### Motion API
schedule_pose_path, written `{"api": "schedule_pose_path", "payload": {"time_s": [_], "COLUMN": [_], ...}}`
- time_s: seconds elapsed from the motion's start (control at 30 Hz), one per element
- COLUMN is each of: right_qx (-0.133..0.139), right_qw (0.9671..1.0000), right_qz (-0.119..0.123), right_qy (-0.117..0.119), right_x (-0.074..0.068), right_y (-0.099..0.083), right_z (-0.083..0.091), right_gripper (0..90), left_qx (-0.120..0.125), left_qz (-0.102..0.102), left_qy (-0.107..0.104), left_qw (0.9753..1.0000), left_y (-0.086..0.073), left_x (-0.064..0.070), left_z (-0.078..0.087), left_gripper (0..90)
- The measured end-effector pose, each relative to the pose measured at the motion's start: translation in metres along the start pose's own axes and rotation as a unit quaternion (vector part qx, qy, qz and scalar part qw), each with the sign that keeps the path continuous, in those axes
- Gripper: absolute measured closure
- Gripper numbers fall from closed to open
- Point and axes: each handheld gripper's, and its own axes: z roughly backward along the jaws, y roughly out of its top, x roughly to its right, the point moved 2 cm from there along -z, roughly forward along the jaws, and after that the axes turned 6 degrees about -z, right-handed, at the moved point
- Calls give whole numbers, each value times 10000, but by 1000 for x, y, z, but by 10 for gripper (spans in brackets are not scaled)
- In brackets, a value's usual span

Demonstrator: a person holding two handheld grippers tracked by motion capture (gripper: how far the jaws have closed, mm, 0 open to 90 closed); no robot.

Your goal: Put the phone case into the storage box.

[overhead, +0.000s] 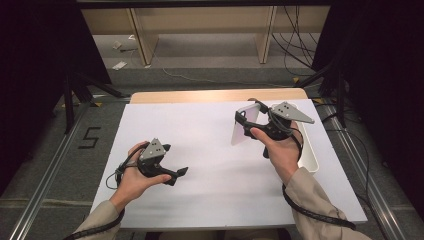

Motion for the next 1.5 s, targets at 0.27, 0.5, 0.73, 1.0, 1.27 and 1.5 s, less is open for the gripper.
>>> {"api": "schedule_pose_path", "payload": {"time_s": [0.27, 0.5, 0.73, 1.0, 1.27, 1.5], "right_qx": [63, 124, 170, 198, 231, 280], "right_qw": [9999, 9998, 9995, 9991, 9986, 9979], "right_qz": [-10, -4, -8, 54, 31, 16], "right_qy": [-100, -177, -252, -364, -477, -586], "right_x": [7, 11, 15, 20, 26, 33], "right_y": [4, 8, 12, 15, 18, 21], "right_z": [3, 6, 9, 12, 16, 19], "right_gripper": [190, 190, 190, 190, 190, 190], "left_qx": [-13, -13, 4, 9, 6, 4], "left_qz": [-6, -5, 13, 30, 36, 39], "left_qy": [2, 1, -4, -5, 14, 7], "left_qw": [10000, 10000, 10000, 10000, 10000, 10000], "left_y": [0, -1, 0, 0, -1, -1], "left_x": [0, 0, 0, -1, -1, -1], "left_z": [0, 0, 0, 0, 1, 0], "left_gripper": [0, 0, 0, 6, 6, 7]}}
